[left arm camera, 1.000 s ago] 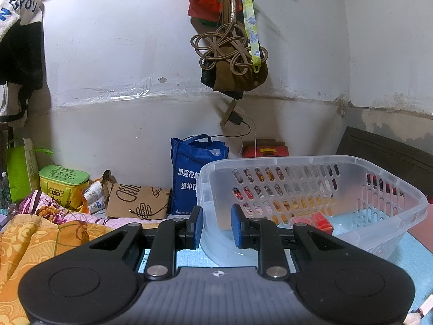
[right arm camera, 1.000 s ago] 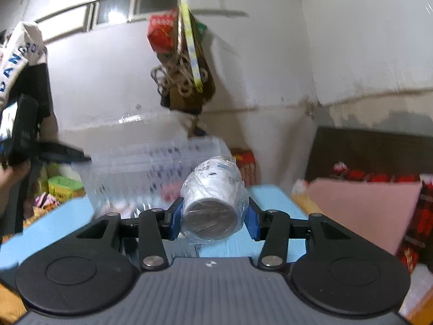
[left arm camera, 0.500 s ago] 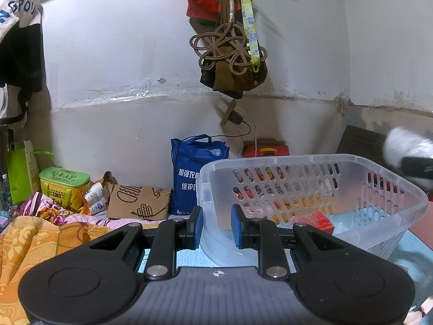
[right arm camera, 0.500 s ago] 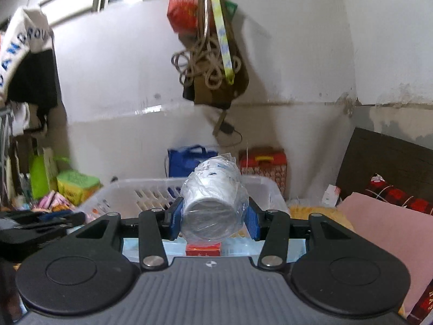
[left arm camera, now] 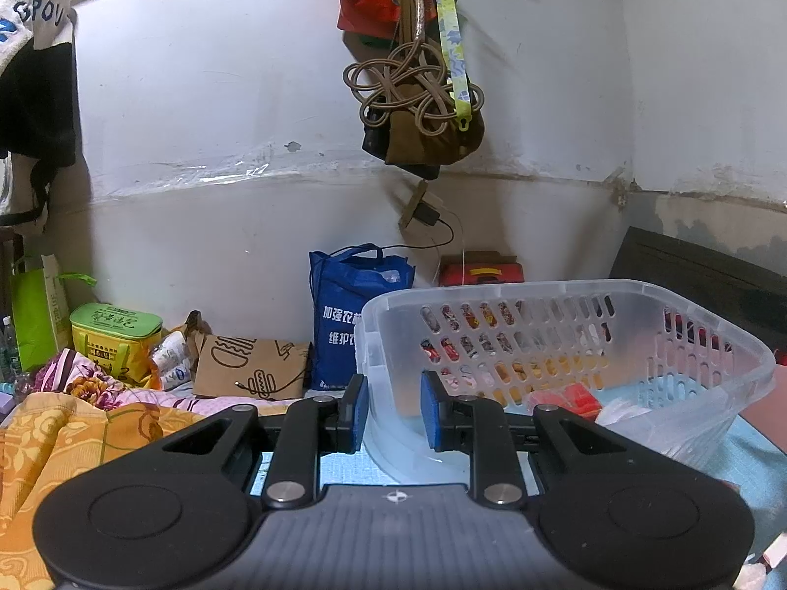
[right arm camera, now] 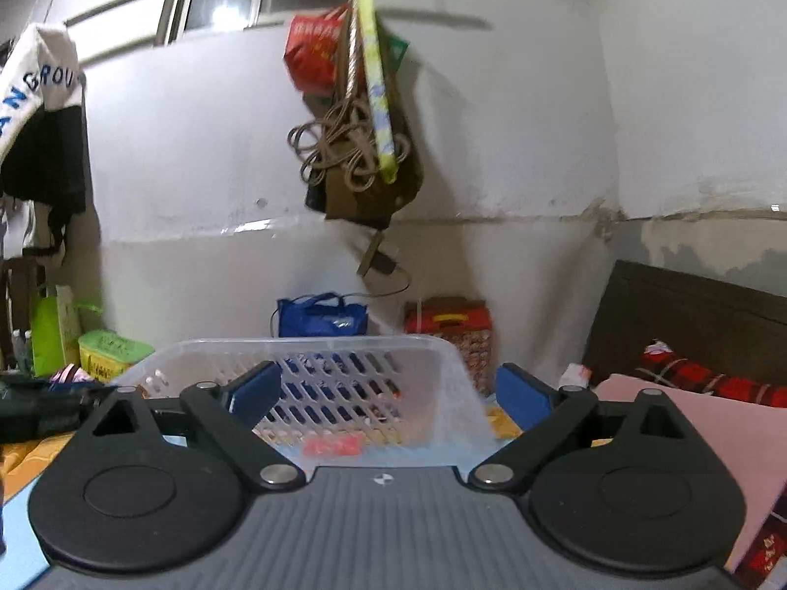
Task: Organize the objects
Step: 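Carry the white cylinder into the basket and release it, then grasp the white KENT box with the right gripper, then lift the KENT box over the basket and open the right gripper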
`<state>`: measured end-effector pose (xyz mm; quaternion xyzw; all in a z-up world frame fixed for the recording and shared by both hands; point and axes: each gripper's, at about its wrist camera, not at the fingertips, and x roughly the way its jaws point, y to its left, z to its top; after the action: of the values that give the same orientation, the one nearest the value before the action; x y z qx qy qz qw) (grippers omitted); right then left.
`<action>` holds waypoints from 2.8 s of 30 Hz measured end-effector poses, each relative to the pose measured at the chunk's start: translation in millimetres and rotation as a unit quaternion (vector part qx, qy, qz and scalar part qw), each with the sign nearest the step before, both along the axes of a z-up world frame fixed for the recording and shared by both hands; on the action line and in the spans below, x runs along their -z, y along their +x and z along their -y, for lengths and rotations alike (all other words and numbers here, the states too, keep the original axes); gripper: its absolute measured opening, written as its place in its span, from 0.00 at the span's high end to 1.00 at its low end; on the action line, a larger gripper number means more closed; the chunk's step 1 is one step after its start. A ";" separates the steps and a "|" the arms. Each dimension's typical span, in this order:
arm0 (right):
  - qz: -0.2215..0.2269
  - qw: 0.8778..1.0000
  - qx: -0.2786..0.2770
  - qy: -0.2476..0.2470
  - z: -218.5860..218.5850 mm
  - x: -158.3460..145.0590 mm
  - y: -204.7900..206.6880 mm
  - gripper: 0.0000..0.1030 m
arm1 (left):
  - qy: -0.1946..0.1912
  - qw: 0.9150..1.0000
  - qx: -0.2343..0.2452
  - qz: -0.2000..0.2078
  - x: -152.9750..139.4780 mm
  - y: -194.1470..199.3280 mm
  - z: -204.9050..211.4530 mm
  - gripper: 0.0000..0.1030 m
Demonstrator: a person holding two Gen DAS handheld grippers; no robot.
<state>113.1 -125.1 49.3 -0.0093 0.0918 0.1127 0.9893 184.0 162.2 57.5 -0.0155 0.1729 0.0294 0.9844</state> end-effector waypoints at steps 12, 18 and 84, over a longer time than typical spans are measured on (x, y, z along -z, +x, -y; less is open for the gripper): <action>-0.085 0.995 -0.031 0.037 40.8 79.2 -64.1 0.34 | 0.005 1.000 -0.004 0.002 0.2 0.7 2.5 0.73; -0.095 0.994 -0.041 0.025 29.5 89.4 -62.0 0.34 | 0.007 1.000 -0.004 0.002 0.0 -1.2 3.5 0.73; 0.009 0.999 -0.052 0.007 18.0 -7.1 -23.5 0.59 | 0.005 1.000 -0.005 0.003 -1.9 -1.7 8.9 0.73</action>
<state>89.6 -143.0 56.4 -0.0086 0.0813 0.1640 0.9831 182.2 153.3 59.4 -0.0113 0.1693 0.0350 0.9849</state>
